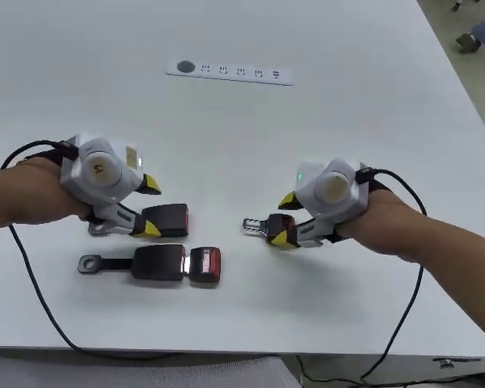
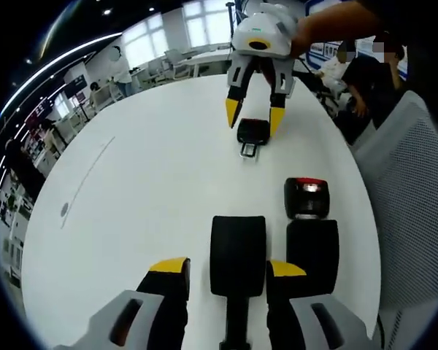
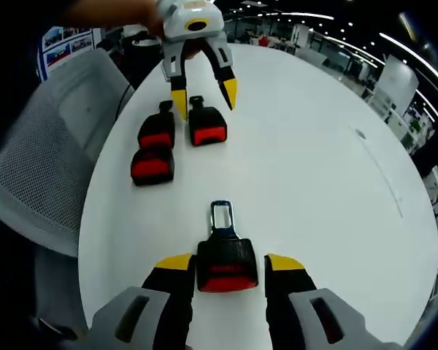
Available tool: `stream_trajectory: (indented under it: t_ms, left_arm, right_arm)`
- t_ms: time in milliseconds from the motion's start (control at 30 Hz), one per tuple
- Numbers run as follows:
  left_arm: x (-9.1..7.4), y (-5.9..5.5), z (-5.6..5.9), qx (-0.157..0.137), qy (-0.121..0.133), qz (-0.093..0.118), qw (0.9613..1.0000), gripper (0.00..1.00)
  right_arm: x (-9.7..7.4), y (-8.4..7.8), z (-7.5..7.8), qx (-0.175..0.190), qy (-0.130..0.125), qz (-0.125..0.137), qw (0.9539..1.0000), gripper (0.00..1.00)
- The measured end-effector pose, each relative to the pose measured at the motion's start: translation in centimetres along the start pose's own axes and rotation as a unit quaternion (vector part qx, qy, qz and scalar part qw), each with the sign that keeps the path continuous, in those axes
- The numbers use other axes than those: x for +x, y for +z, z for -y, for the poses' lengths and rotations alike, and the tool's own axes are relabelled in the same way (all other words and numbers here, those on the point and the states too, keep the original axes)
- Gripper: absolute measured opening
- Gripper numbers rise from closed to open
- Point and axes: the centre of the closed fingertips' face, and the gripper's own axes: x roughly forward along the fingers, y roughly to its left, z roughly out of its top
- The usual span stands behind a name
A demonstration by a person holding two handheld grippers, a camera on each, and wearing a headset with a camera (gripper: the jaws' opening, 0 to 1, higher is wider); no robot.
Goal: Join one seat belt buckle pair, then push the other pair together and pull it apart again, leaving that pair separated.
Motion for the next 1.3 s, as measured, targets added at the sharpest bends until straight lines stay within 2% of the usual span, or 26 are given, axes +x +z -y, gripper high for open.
stream_trajectory:
  t_ms: [200, 233, 467, 733, 933, 1200, 1300]
  left_arm:
    - [0.4, -0.4, 0.4, -0.002, -0.017, -0.012, 0.9998, 0.37]
    - [0.5, -0.4, 0.5, -0.001, -0.019, -0.012, 0.9997, 0.36]
    - [1.2, -0.8, 0.9, 0.003, -0.032, -0.019, 0.9993, 0.34]
    - [1.2, -0.9, 1.0, 0.018, -0.042, -0.015, 0.9988, 0.34]
    - [1.5, -0.8, 1.0, 0.036, -0.047, -0.027, 0.9979, 0.33]
    - [1.7, -0.6, 1.3, 0.044, -0.047, -0.032, 0.9974, 0.33]
    - [1.7, -0.6, 1.4, 0.046, -0.048, -0.033, 0.9972, 0.33]
  right_arm:
    - [0.9, -0.7, 0.0, 0.004, 0.014, 0.003, 0.9999, 0.34]
    - [0.9, -0.3, -0.1, 0.008, 0.018, 0.013, 0.9997, 0.34]
    - [1.2, -0.1, -0.2, 0.002, 0.041, 0.026, 0.9988, 0.33]
    - [1.3, -0.1, -0.3, -0.008, 0.047, 0.023, 0.9986, 0.33]
    - [1.5, 0.1, -0.2, -0.014, 0.050, 0.010, 0.9986, 0.33]
    - [2.8, 2.0, -0.1, -0.007, 0.044, 0.011, 0.9989, 0.33]
    - [3.3, 3.1, -0.7, -0.008, 0.046, 0.013, 0.9988, 0.33]
